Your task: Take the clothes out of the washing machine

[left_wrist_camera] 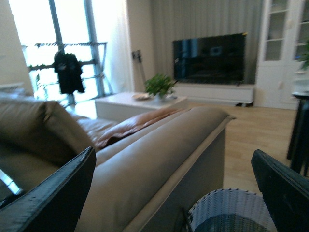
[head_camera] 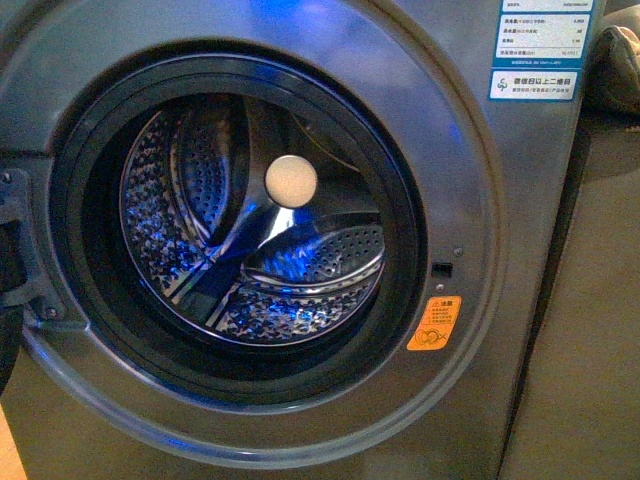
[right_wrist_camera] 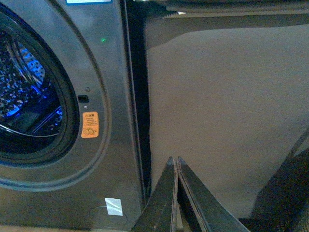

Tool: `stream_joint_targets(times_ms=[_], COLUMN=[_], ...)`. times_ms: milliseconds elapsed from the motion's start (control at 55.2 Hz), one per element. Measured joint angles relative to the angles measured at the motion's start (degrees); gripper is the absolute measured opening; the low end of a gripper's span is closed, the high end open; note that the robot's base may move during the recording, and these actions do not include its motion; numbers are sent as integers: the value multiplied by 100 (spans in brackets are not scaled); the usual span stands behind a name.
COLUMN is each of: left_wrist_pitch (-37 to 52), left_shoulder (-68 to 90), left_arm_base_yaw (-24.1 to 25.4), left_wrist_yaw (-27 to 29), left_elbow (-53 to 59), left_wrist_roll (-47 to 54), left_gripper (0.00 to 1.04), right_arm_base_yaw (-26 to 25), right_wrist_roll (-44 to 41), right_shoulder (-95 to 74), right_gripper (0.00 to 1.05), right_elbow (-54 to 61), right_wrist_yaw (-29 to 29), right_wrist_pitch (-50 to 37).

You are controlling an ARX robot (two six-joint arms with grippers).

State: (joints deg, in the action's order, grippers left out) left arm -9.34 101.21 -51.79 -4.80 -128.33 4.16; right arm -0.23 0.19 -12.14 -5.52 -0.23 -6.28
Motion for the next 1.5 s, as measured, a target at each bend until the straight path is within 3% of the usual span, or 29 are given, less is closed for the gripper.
stream_joint_targets(times_ms=[181,381,634,888,1087,1178,1504], left_wrist_pitch=[87,448,782,1141,1364,835,1768], left_shoulder=[-236,-935,-2100,-3506,-4430,-4968,-6330], left_arm_base_yaw=[17,601,1888,3882,4258,4234,4527], left_wrist_yaw=[710,1237,1346,1510,1517,1458,1110], left_elbow=[304,1167,2461,4669,6282,7034,9879], left_wrist_roll=[90,345,608,-70,-599,-527,-459], left_gripper=[98,98,98,98,98,84,33], right_arm_base_yaw=[2,2,4,4,4,4,4], right_wrist_roll=[0,0,0,0,0,-2,0], right_shoulder=[800,925,1178,1189,1189,1189,1189], right_gripper=[2,2,2,2,2,2,2], right_elbow=[129,234,520,520,520,520,520], right_wrist_yaw=[7,15,15,13,13,13,13], right_wrist_pitch=[662,662,645,645,645,645,645])
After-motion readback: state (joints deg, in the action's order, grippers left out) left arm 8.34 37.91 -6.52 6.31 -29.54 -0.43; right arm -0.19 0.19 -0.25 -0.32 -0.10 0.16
